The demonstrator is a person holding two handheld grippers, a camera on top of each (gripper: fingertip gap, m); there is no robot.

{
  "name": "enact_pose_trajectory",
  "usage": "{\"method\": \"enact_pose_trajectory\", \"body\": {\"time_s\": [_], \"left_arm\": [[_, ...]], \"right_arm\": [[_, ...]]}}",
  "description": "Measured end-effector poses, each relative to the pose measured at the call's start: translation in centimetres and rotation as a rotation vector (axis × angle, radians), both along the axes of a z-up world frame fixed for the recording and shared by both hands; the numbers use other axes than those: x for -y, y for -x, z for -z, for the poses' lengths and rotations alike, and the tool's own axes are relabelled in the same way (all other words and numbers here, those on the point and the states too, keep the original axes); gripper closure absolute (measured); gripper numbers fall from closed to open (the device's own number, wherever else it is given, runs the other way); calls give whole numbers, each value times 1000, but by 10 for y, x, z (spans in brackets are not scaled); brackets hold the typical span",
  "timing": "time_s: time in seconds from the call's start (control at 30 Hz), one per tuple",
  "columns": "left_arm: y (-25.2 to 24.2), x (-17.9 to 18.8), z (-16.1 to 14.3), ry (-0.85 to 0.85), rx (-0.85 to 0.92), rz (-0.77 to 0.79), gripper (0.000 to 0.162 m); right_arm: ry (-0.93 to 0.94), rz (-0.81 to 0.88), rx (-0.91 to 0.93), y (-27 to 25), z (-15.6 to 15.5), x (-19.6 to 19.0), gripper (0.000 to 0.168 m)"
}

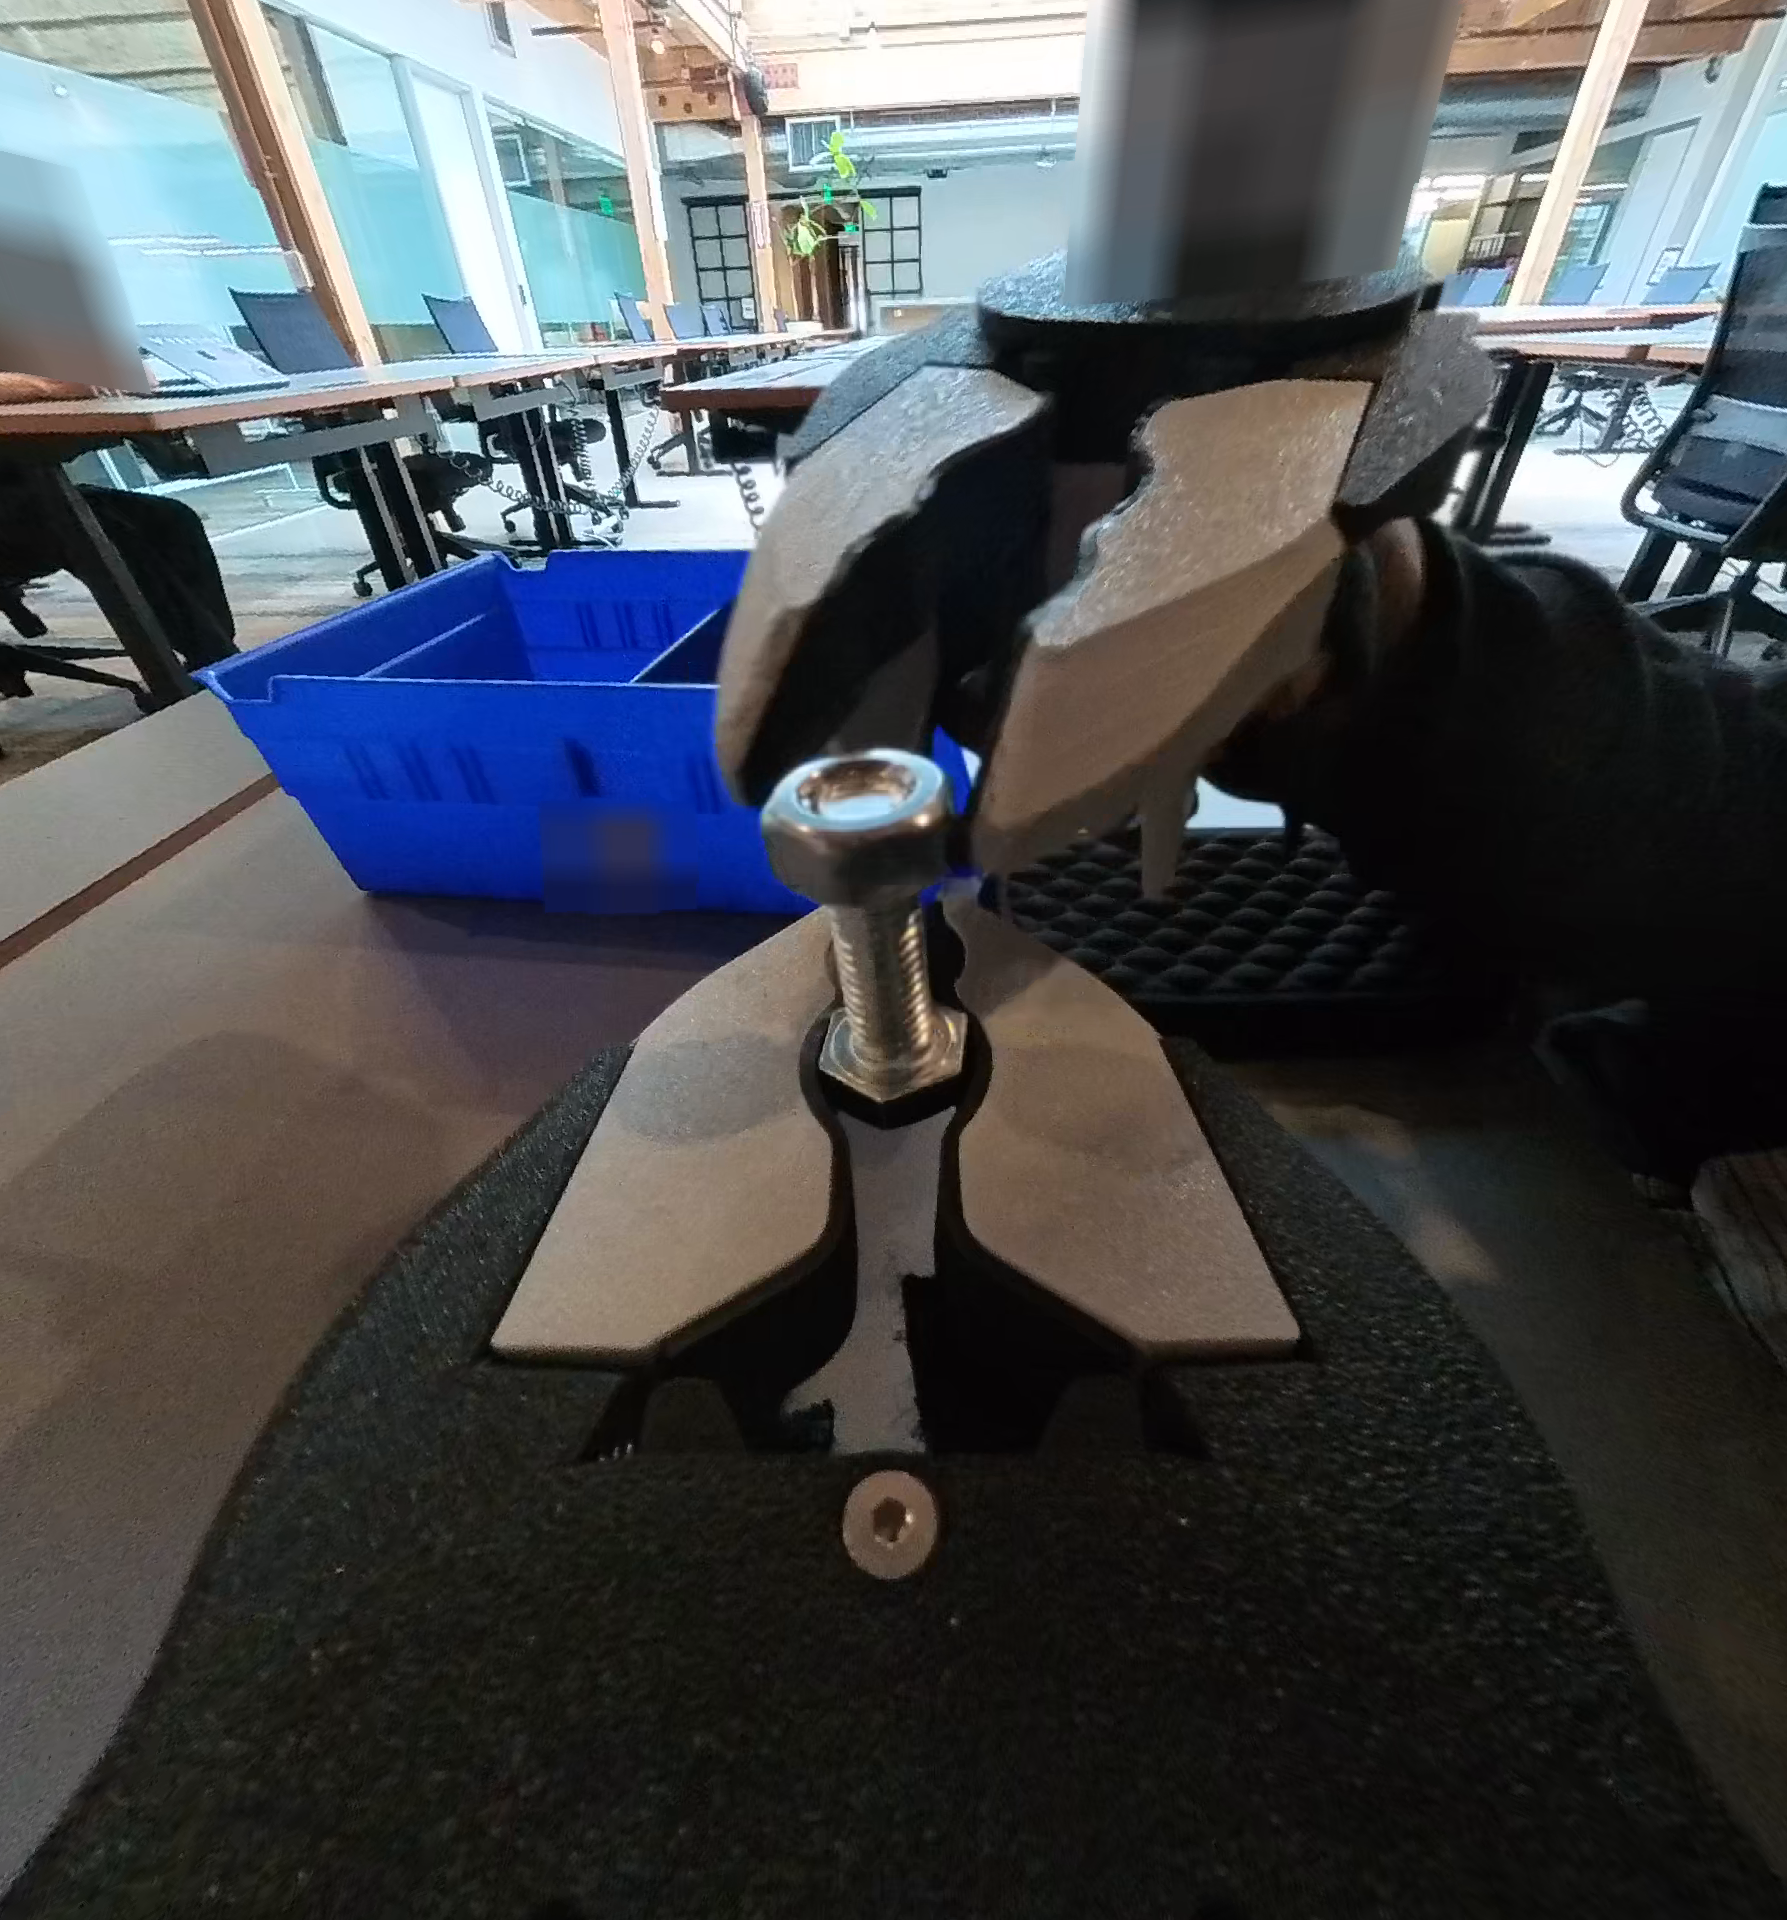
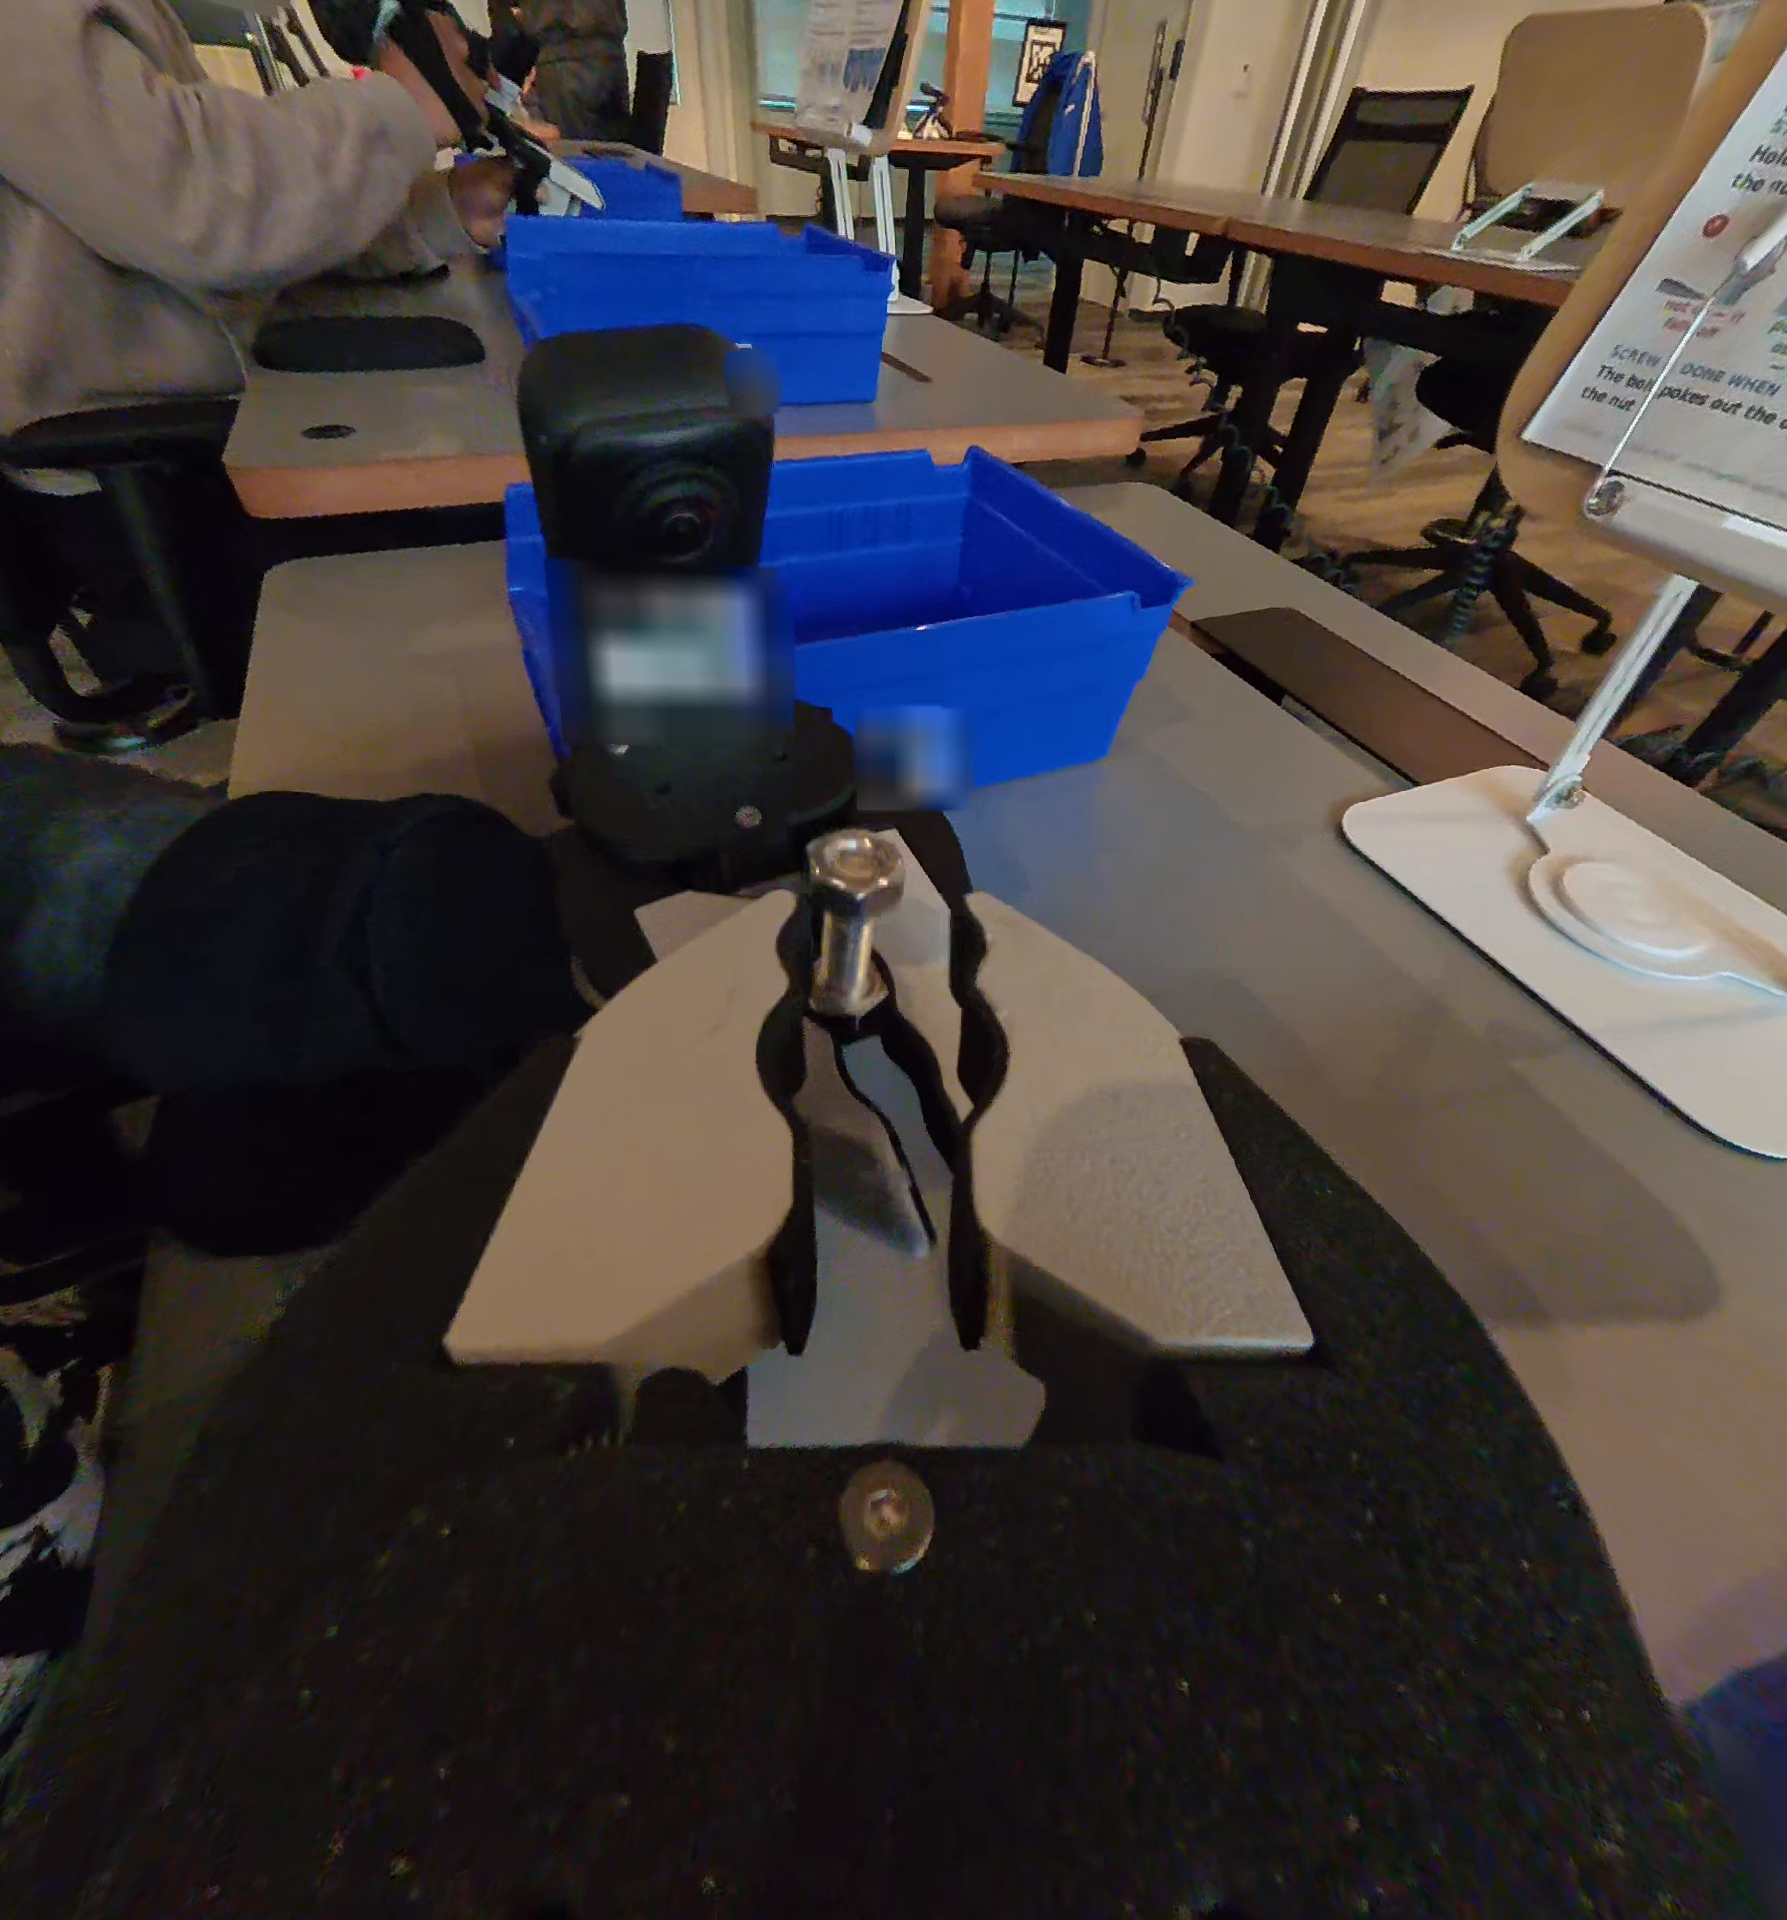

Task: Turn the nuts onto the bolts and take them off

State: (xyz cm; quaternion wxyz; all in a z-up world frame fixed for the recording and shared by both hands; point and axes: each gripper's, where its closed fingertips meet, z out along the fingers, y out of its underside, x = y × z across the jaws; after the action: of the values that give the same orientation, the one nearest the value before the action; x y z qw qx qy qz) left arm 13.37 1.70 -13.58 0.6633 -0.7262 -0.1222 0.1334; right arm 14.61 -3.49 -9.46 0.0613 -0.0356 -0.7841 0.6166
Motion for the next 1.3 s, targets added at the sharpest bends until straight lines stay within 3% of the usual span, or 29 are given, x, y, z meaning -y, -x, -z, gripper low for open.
{"method": "enact_pose_trajectory", "body": {"time_s": [0.07, 0.13, 0.33, 0.43, 0.7, 0.77, 0.83, 1.03, 1.3], "left_arm": [[0, 0, 0, -1, -3, 0, 151], [0, 0, 0, 0, -2, 1, 151], [0, 0, 0, 2, -3, 0, 151], [0, 0, 0, 3, -3, 1, 151], [0, 0, 0, -1, -1, 1, 150], [0, 0, 0, -1, -3, 2, 151], [-1, 0, 0, 1, -2, 5, 151], [-1, -1, 1, 6, -1, 5, 150], [-1, -1, 1, 5, -1, 5, 150]], "right_arm": [[5, 35, -23, 6, -3, -12, 158], [35, 51, -15, 9, -8, -20, 162], [6, 1, 1, -1, 0, 0, 133], [14, -10, 9, -2, 0, 11, 131], [8, -9, 4, 0, 0, 0, 144], [13, 20, -22, 5, -2, -13, 159], [46, 36, -20, 8, -8, -21, 162], [38, 1, -8, -1, -5, -1, 139], [28, -1, -3, 1, -2, 6, 140]]}}
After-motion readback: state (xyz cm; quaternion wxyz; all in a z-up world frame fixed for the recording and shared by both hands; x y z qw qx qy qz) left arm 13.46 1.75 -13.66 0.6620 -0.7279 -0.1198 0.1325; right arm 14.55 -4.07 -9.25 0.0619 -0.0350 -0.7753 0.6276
